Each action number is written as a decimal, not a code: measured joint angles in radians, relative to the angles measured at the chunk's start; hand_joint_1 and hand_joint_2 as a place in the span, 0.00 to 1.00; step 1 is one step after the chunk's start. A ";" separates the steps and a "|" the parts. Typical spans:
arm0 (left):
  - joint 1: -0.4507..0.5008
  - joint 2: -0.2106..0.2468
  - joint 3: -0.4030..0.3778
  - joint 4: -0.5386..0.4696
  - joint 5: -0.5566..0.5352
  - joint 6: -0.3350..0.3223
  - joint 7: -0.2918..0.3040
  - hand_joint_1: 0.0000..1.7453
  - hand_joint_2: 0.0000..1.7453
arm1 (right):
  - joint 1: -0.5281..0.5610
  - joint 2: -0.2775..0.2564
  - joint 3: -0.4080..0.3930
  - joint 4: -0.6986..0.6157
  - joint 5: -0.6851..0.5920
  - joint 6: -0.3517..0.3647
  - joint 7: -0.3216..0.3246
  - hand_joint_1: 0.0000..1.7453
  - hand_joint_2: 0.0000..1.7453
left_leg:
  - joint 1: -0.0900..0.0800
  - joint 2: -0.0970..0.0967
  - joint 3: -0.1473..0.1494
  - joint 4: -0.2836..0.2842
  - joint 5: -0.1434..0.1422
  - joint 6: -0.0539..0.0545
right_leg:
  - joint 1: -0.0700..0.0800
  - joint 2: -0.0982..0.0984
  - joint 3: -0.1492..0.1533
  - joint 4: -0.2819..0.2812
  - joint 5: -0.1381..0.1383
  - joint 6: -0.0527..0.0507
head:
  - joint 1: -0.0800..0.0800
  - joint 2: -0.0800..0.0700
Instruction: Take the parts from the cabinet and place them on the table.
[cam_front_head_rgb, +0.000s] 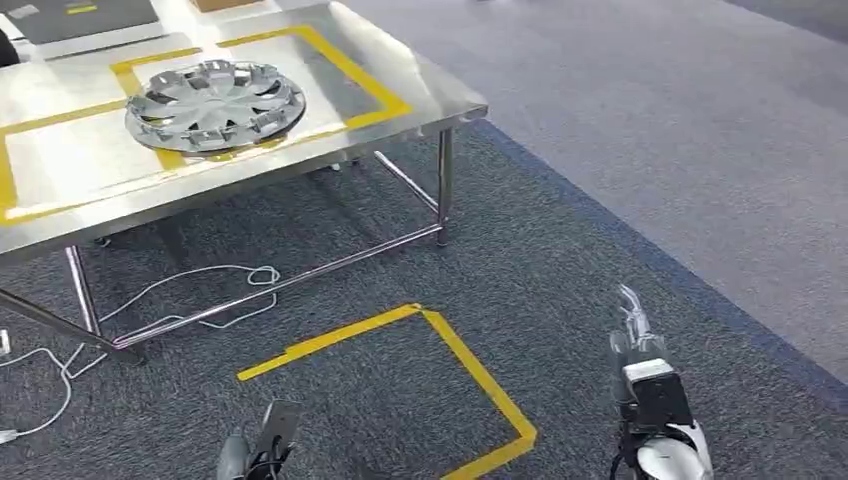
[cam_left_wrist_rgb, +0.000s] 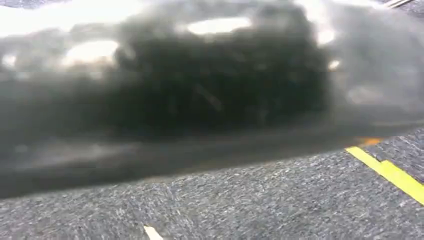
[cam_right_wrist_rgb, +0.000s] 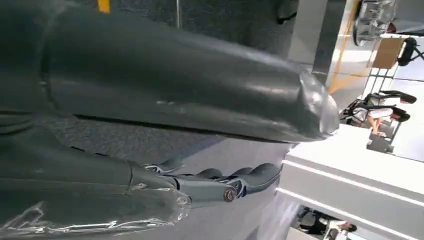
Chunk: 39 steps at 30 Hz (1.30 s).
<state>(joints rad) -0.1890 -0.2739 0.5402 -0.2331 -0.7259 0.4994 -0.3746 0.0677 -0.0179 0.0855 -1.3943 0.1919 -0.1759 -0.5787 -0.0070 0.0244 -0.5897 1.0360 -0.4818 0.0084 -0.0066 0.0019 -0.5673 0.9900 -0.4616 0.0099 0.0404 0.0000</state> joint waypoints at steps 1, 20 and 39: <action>-0.001 0.002 0.000 0.000 0.008 0.001 -0.002 0.00 0.00 | -0.015 0.000 0.001 0.002 0.003 0.002 0.004 0.00 0.00 | 0.001 -0.010 -0.019 0.047 -0.033 -0.004 | -0.001 0.001 -0.001 0.000 0.002 -0.006 | -0.003 0.000; -0.007 0.022 0.010 0.000 0.022 -0.005 -0.002 0.00 0.00 | -0.085 0.015 0.029 0.061 0.003 -0.023 0.016 0.00 0.00 | 0.014 -0.023 0.013 -0.027 0.020 0.029 | -0.007 0.006 -0.190 0.330 -0.125 0.044 | 0.008 0.000; 0.045 0.018 -0.016 0.001 -0.031 -0.039 0.015 0.00 0.00 | 0.072 0.029 0.025 0.013 -0.016 -0.066 0.034 0.00 0.00 | 0.011 -0.020 -0.031 0.076 0.007 -0.004 | 0.004 0.029 -0.005 0.009 0.002 -0.010 | -0.004 0.000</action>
<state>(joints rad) -0.1436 -0.2560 0.5245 -0.2323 -0.7565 0.4604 -0.3601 0.1401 0.0111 0.1106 -1.3813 0.1762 -0.2422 -0.5447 0.0044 0.0042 -0.6204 1.1117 -0.4751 0.0041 -0.0024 0.0313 -0.5726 0.9986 -0.4591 -0.0002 0.0366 0.0000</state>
